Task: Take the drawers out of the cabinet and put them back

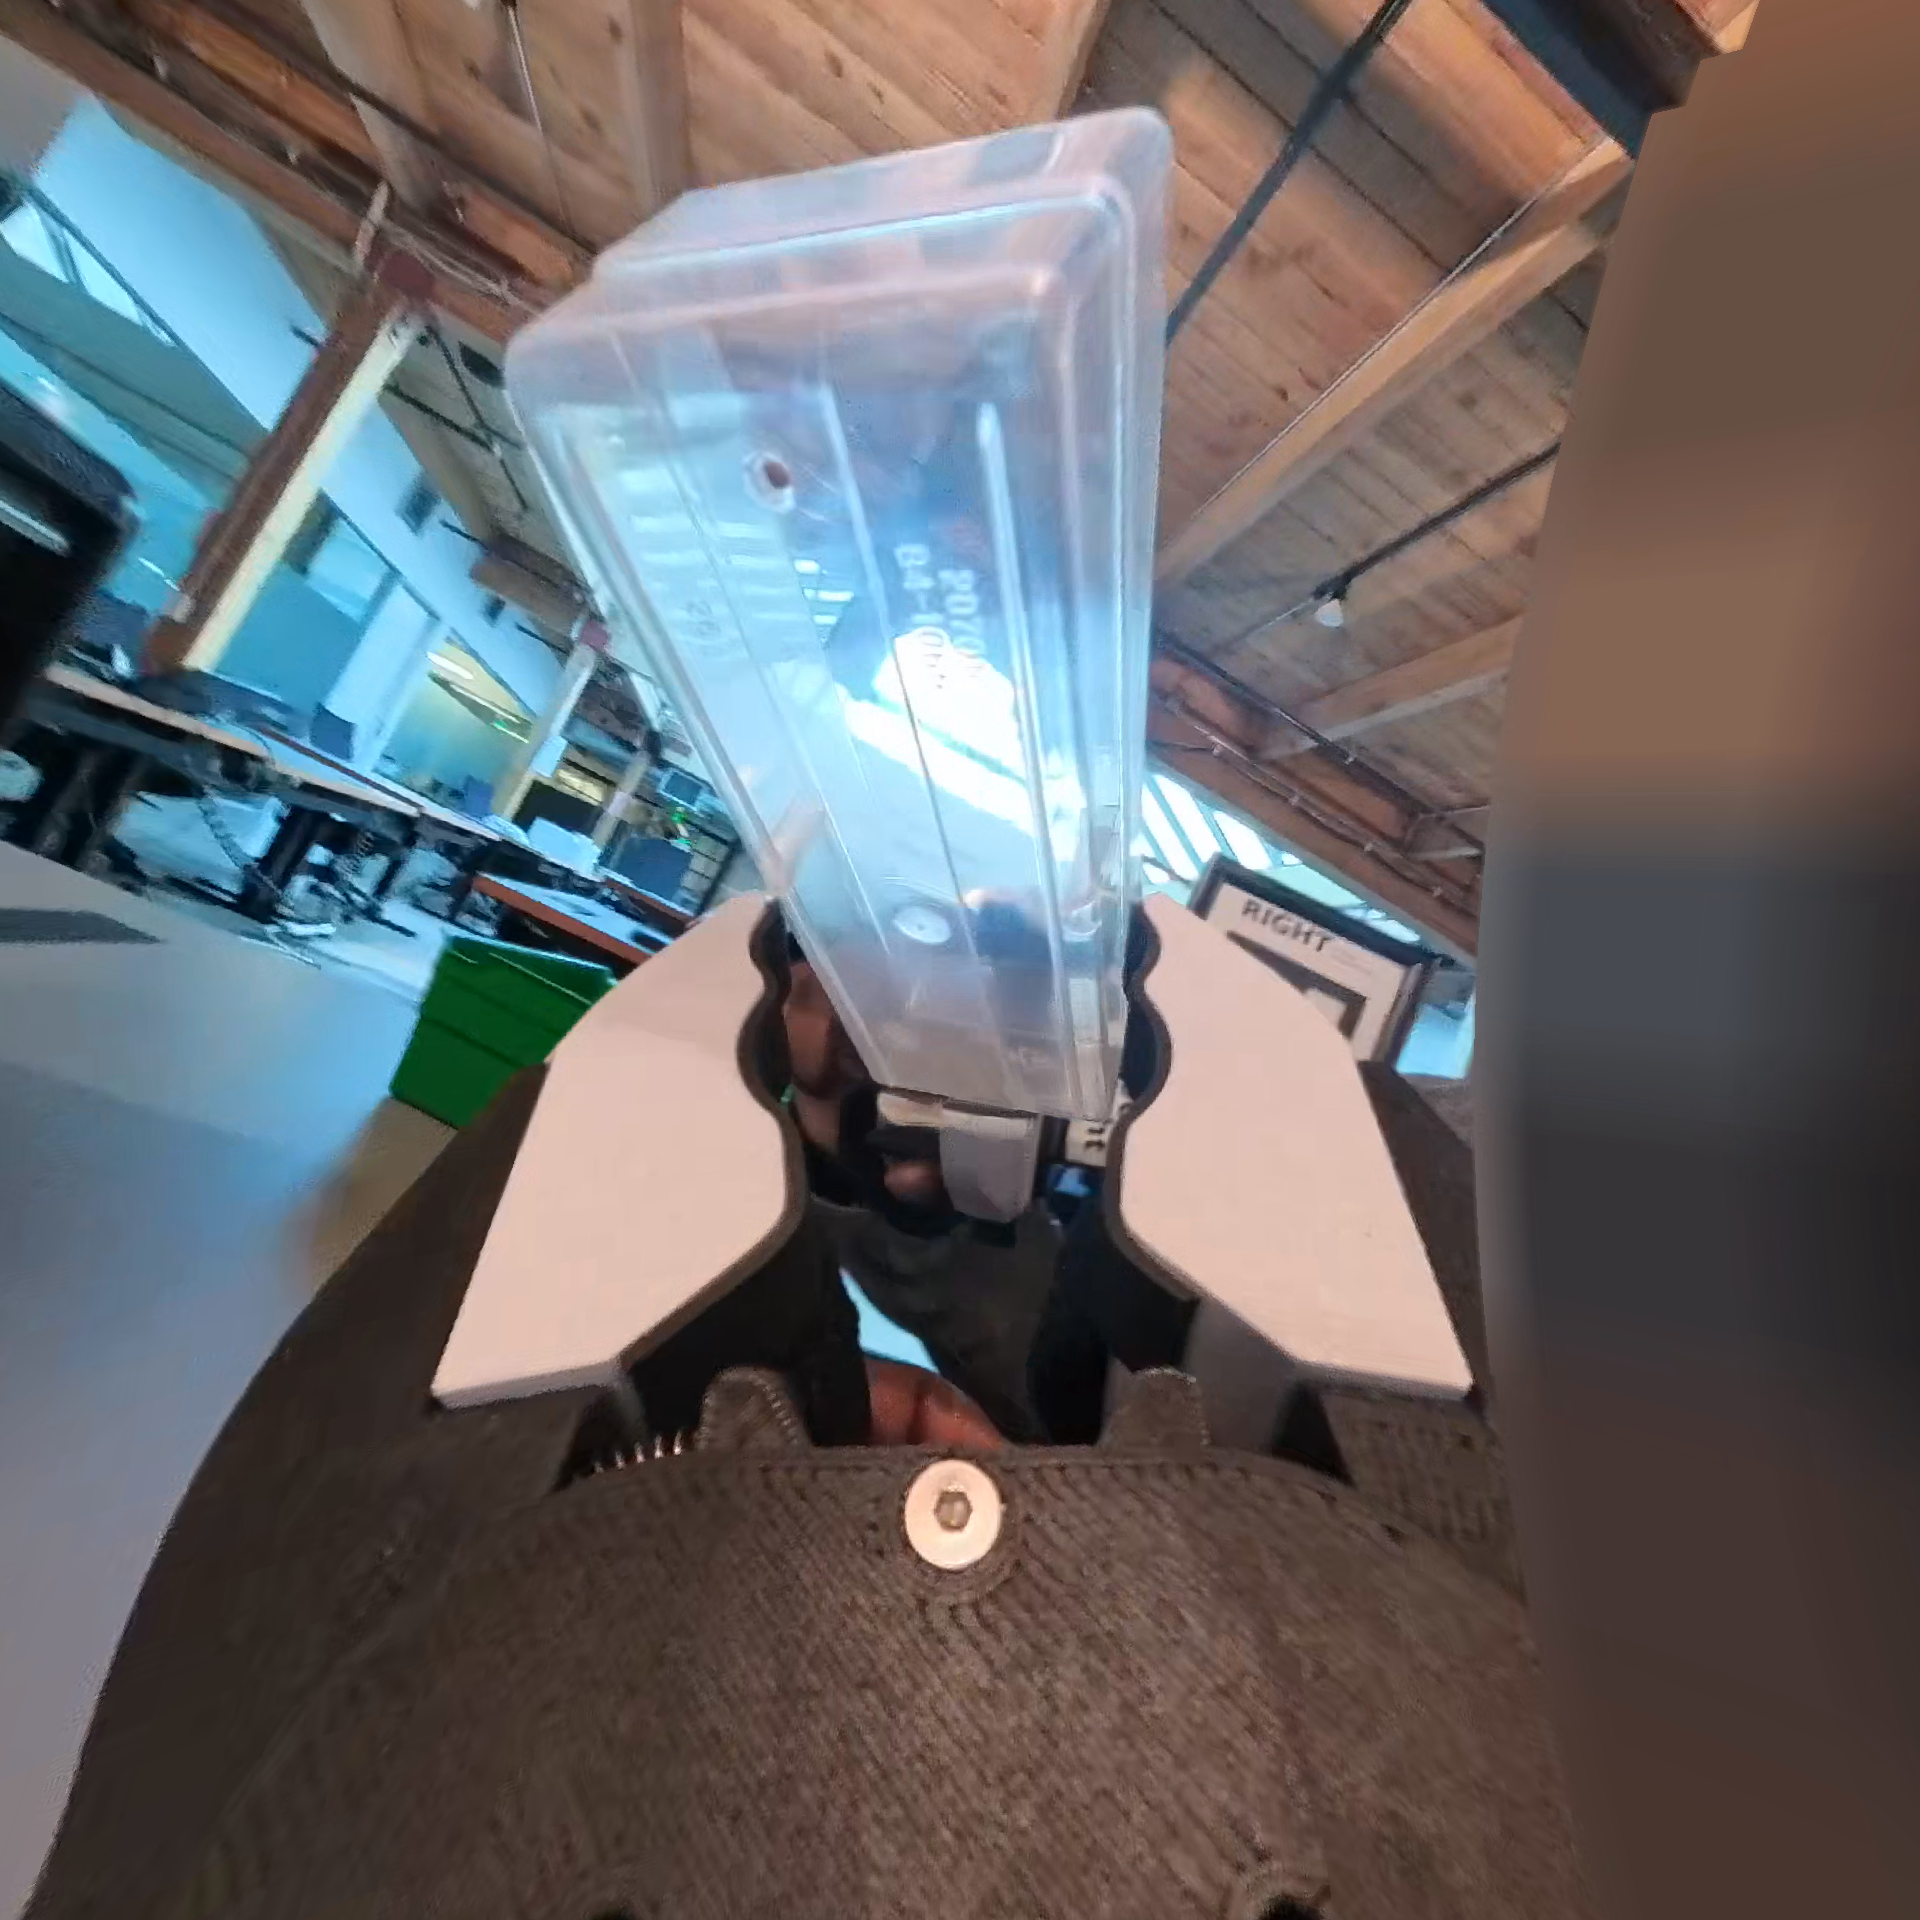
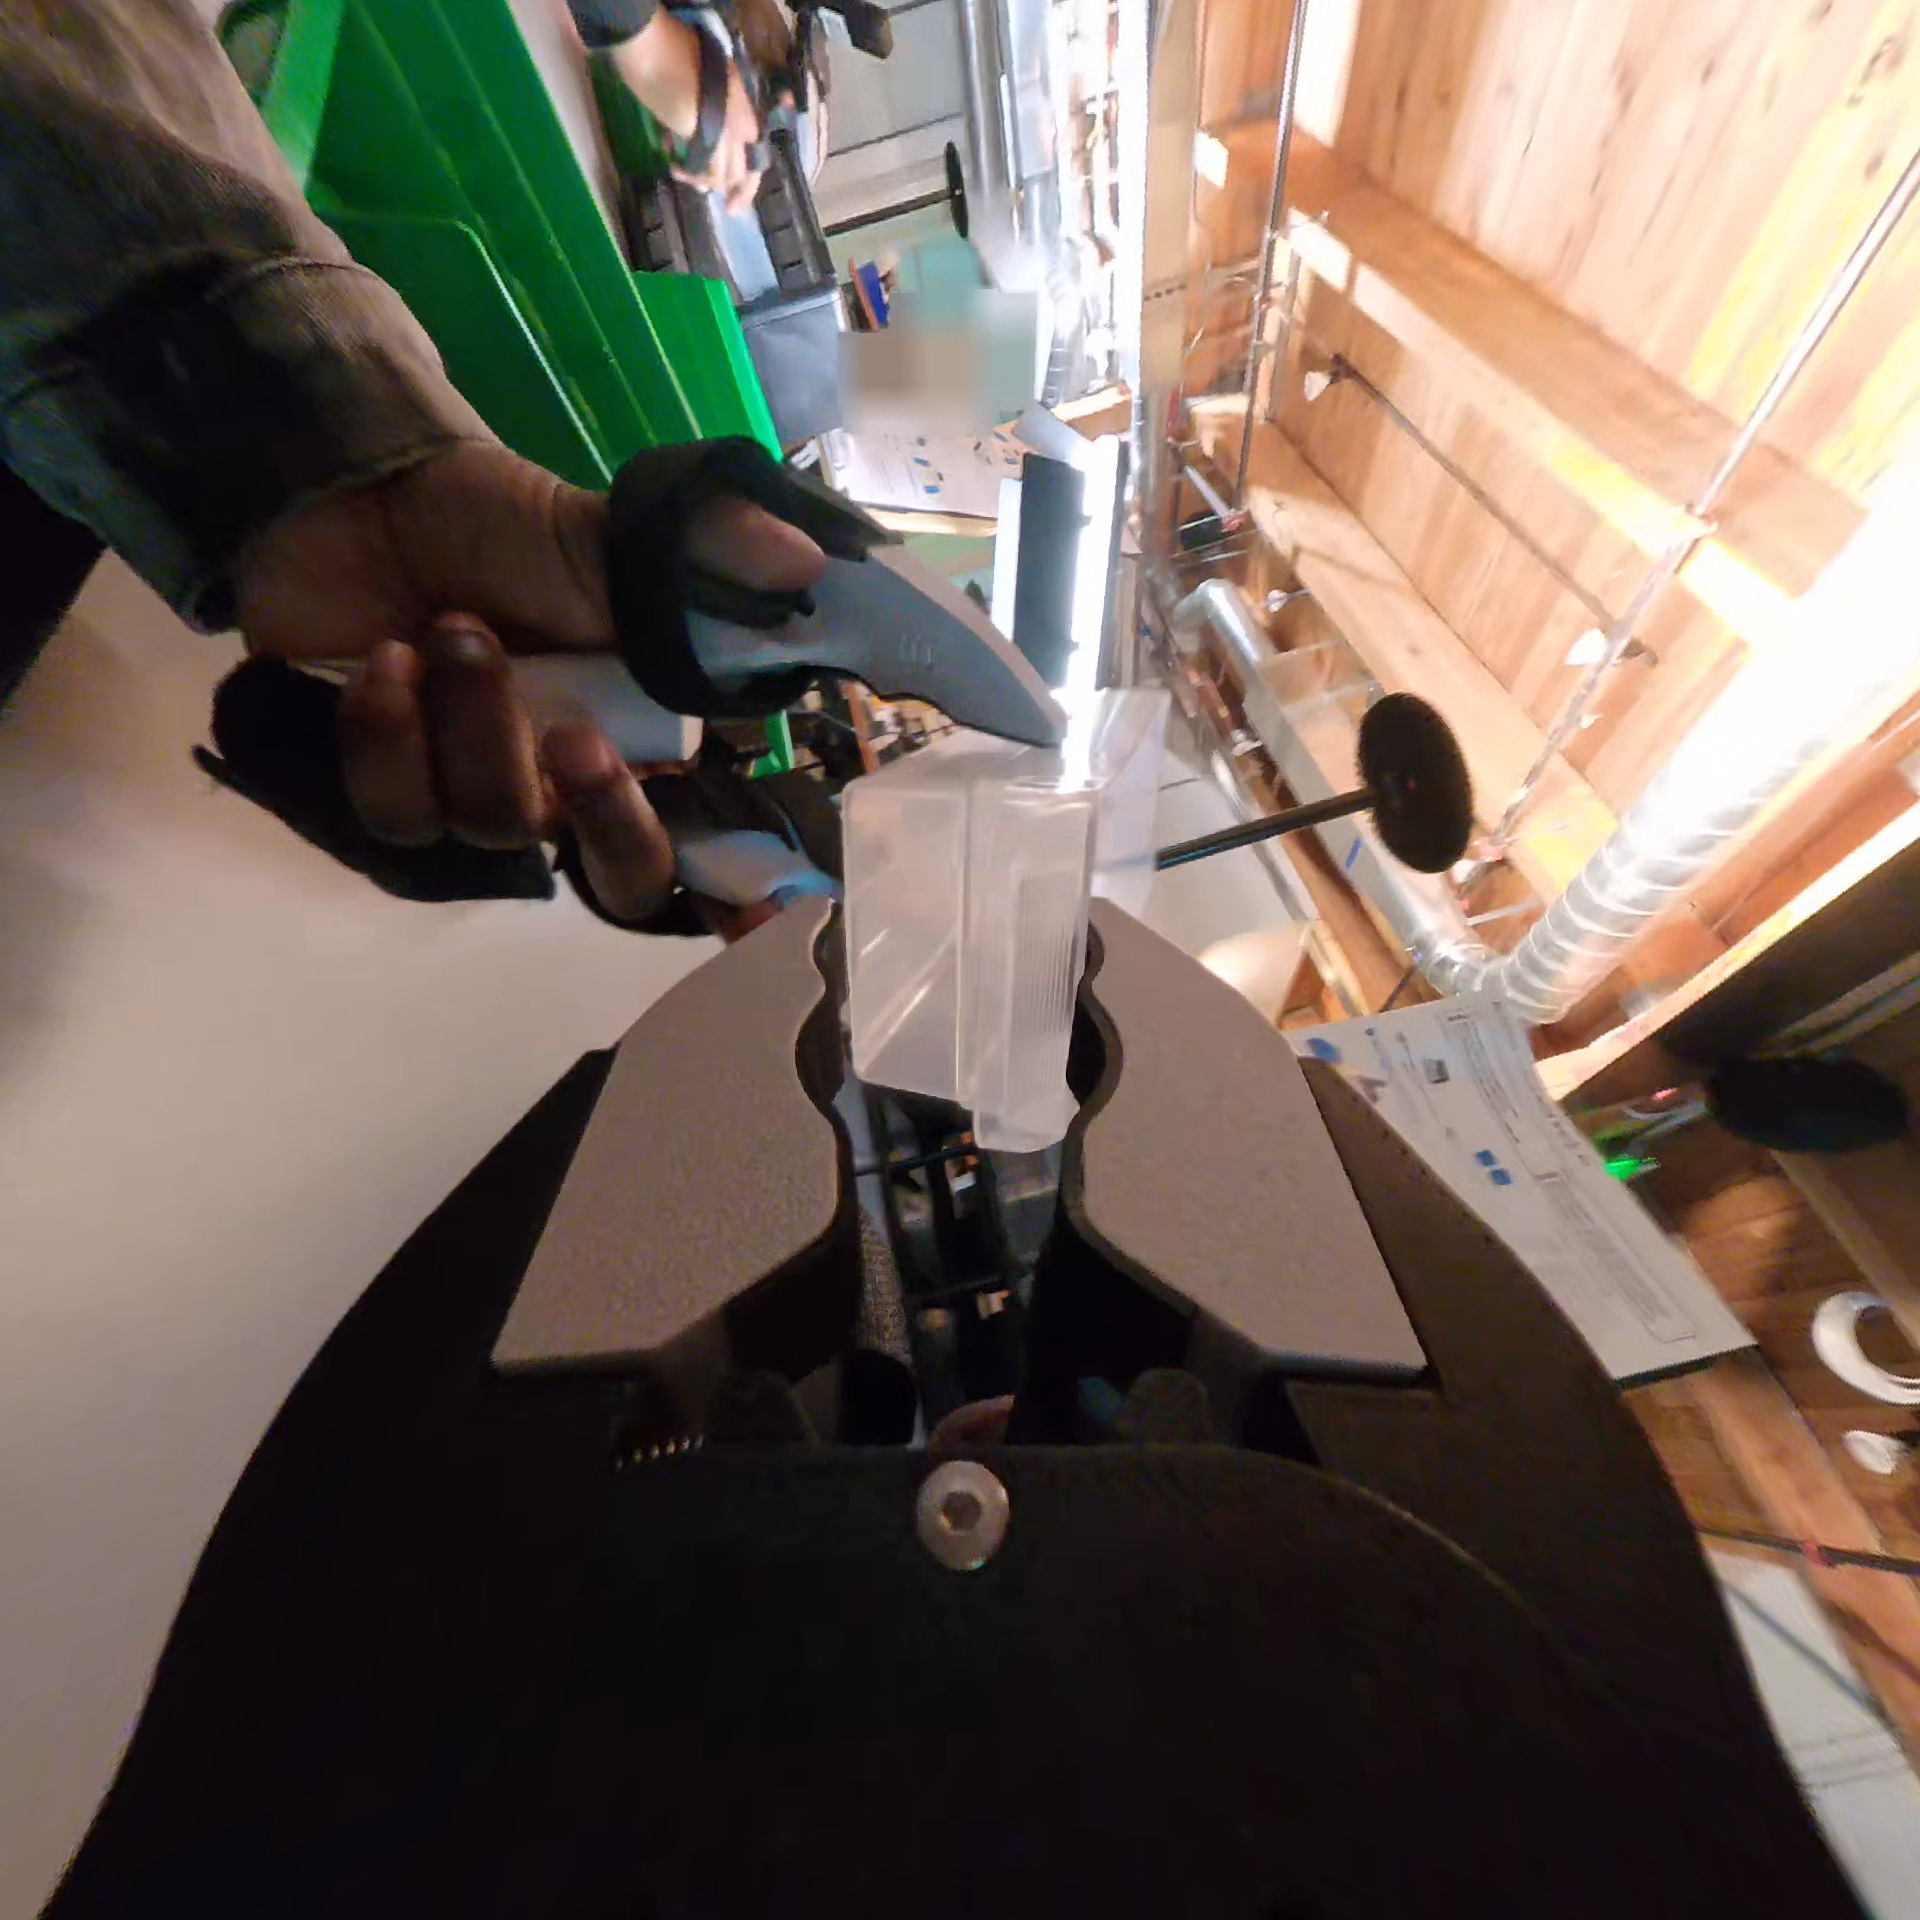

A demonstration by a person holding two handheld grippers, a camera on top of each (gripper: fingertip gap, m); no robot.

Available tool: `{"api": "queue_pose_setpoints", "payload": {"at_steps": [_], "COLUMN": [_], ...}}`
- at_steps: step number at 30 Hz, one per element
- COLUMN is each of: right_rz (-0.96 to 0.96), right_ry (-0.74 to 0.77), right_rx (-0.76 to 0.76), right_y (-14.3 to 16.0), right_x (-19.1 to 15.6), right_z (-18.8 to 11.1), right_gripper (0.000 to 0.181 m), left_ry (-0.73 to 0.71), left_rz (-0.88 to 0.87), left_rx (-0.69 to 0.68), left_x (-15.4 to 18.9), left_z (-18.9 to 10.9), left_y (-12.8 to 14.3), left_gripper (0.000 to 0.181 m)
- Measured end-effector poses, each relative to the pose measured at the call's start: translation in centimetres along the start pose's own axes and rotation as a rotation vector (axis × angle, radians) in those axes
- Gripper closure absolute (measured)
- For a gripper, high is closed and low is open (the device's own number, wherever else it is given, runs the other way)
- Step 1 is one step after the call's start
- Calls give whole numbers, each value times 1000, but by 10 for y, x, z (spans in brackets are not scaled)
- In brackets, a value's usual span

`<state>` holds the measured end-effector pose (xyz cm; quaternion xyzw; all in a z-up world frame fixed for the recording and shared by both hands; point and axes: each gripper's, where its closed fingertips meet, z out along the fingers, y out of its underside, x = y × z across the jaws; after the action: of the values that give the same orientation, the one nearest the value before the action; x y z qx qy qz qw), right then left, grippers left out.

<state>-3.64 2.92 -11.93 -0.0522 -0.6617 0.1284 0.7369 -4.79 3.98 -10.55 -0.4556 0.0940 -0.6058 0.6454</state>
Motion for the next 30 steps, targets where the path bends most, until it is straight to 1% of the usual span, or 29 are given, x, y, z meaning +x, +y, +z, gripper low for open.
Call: {"api": "queue_pose_setpoints", "payload": {"at_steps": [2, 3, 4, 6, 7, 8, 9, 10, 11, 13, 15, 17, 19, 21, 23, 26, 28, 30], "right_rz": [124, 242, 394, 766, 958, 1116, 1211, 1248, 1223, 1089, 990, 955, 925, 889, 851, 774, 709, 649], "right_ry": [-74, -135, -208, -337, -360, -400, -461, -468, -459, -468, -535, -546, -522, -535, -516, -458, -424, -404], "right_rx": [-28, -42, -57, -58, -74, -78, -39, -27, -27, -70, -107, -126, -150, -159, -156, -210, -287, -405], "right_y": [6, 11, 15, 17, 21, 22, 16, 15, 13, 9, 0, -5, -2, -1, -1, 7, 17, 32], "right_x": [-4, -7, -9, -2, 7, 14, 18, 22, 24, 18, 4, -1, -2, -3, 2, 27, 47, 66], "right_z": [-1, -3, -6, -11, -11, -11, -11, -9, -6, 0, 2, 6, 9, 6, 1, -25, -57, -99], "right_gripper": [143, 137, 126, 102, 95, 89, 87, 92, 96, 103, 102, 106, 120, 124, 125, 126, 125, 126], "left_ry": [-25, -47, -94, -183, -205, -215, -210, -196, -187, -194, -198, -194, -206, -206, -207, -267, -303, -330], "left_rz": [99, 162, 246, 472, 568, 625, 645, 645, 644, 654, 657, 668, 682, 678, 678, 687, 684, 689], "left_rx": [-8, -9, -19, -108, -154, -179, -198, -224, -252, -294, -317, -334, -355, -364, -350, -312, -287, -271], "left_x": [0, 0, -3, -11, -13, -12, -11, -10, -10, -13, -16, -15, -17, -17, -16, -23, -27, -31], "left_z": [-2, -2, -4, -6, -6, -5, -3, -1, 1, 1, 1, 1, 1, 1, 2, -1, -4, -6], "left_y": [-2, -4, -4, 2, 7, 10, 15, 21, 26, 34, 37, 40, 43, 45, 43, 32, 25, 21], "left_gripper": [121, 121, 122, 122, 122, 122, 122, 122, 122, 122, 122, 122, 122, 123, 124, 118, 118, 118]}}
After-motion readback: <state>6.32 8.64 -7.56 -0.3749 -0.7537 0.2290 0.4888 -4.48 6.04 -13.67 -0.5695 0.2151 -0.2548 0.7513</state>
